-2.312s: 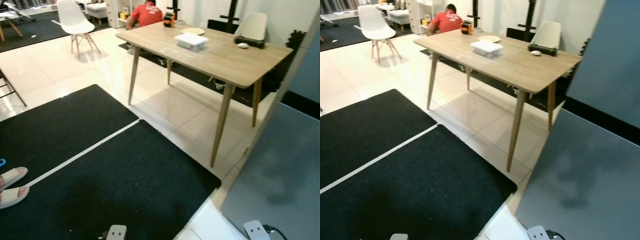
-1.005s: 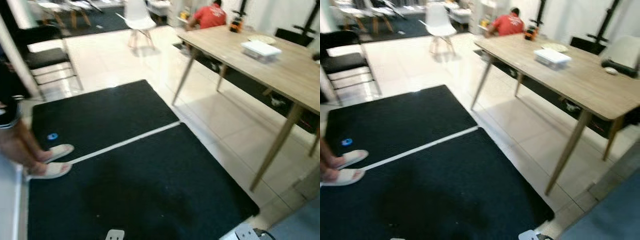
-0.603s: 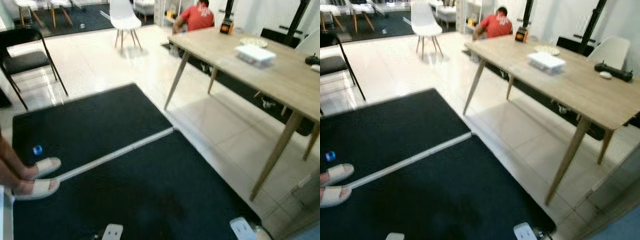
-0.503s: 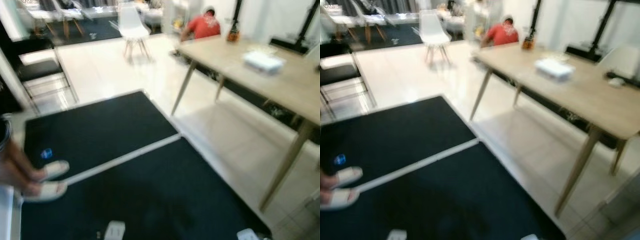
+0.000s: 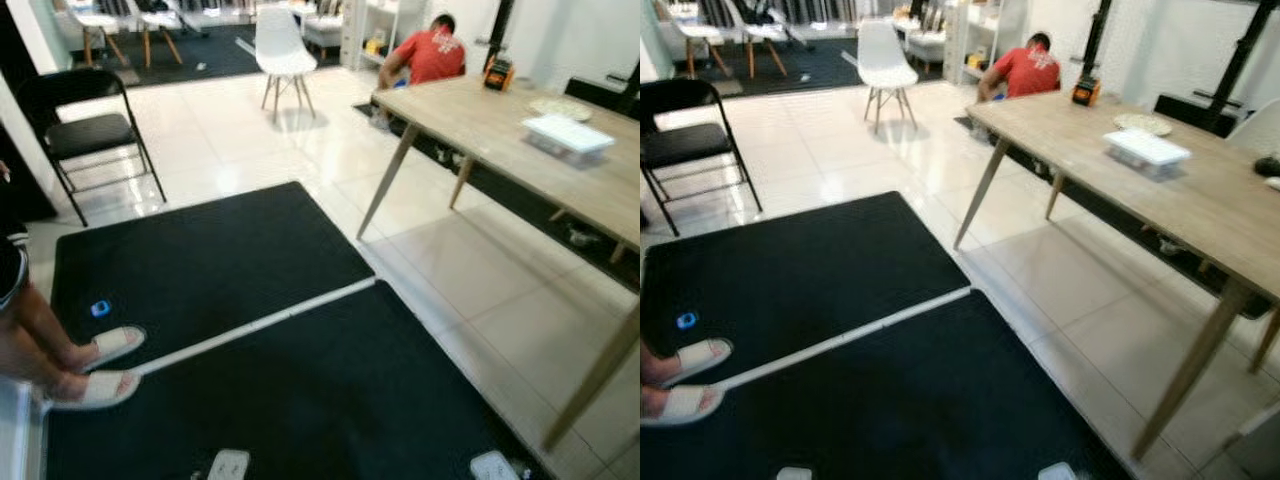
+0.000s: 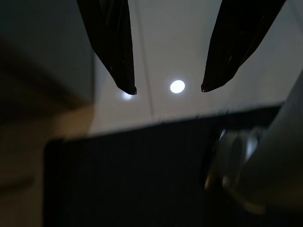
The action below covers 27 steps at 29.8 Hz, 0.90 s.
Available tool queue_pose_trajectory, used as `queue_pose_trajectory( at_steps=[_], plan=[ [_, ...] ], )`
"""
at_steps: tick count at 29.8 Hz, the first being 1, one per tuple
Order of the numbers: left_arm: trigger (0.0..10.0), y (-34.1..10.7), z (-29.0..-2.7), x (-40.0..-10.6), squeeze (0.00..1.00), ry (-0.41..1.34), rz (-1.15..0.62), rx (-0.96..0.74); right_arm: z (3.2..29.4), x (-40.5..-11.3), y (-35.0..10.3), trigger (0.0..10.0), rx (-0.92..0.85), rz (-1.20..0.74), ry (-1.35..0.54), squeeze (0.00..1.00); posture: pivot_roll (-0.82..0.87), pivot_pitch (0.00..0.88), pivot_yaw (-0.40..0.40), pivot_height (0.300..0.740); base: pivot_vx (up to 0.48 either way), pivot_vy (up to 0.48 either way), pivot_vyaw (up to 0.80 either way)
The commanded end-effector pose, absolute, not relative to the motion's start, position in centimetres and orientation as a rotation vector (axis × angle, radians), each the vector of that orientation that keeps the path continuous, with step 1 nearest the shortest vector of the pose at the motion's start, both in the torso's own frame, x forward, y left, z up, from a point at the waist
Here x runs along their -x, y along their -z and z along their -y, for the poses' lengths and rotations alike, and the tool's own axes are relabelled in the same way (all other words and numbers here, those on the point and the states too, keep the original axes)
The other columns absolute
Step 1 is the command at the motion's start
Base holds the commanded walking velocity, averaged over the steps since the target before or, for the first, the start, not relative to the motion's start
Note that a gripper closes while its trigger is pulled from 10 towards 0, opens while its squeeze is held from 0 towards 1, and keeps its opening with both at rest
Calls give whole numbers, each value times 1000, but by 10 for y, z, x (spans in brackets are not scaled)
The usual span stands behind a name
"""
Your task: Restocking fridge
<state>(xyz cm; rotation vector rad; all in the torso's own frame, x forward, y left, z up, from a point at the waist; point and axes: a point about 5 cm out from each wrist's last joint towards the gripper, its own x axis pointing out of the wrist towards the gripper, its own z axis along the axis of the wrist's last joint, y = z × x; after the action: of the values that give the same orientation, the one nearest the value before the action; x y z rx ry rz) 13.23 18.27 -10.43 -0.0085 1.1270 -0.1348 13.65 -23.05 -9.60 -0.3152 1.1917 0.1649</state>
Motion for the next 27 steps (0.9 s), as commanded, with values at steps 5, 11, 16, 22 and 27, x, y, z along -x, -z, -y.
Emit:
queue_pose_trajectory(
  at_steps=[5, 11, 16, 22, 27],
  plan=[
    [10000, 108, -184, -121, 0, 136, -1166, 7, 227, -135, 97, 10000, 309, -1199, -167, 0, -75, 0, -14, 740, 356, 0, 0],
    [10000, 108, -186, -121, 0, 136, -1167, 1, 225, -133, 99, 10000, 301, -1210, -166, 0, -62, 0, -20, 740, 356, 0, 0],
    [10000, 107, -188, -122, 0, 128, -1164, -3, 224, -131, 99, 10000, 304, -1220, -174, 0, -57, 0, -27, 740, 357, 0, 0],
    [10000, 107, -188, -121, 0, 132, -1164, -6, 225, -131, 99, 10000, 310, -1226, -171, 0, -57, 0, -27, 740, 356, 0, 0],
    [10000, 107, -187, -123, 0, 138, -1162, -7, 226, -132, 99, 10000, 320, -1233, -178, 0, -57, 0, -25, 740, 356, 0, -453]
  ],
)
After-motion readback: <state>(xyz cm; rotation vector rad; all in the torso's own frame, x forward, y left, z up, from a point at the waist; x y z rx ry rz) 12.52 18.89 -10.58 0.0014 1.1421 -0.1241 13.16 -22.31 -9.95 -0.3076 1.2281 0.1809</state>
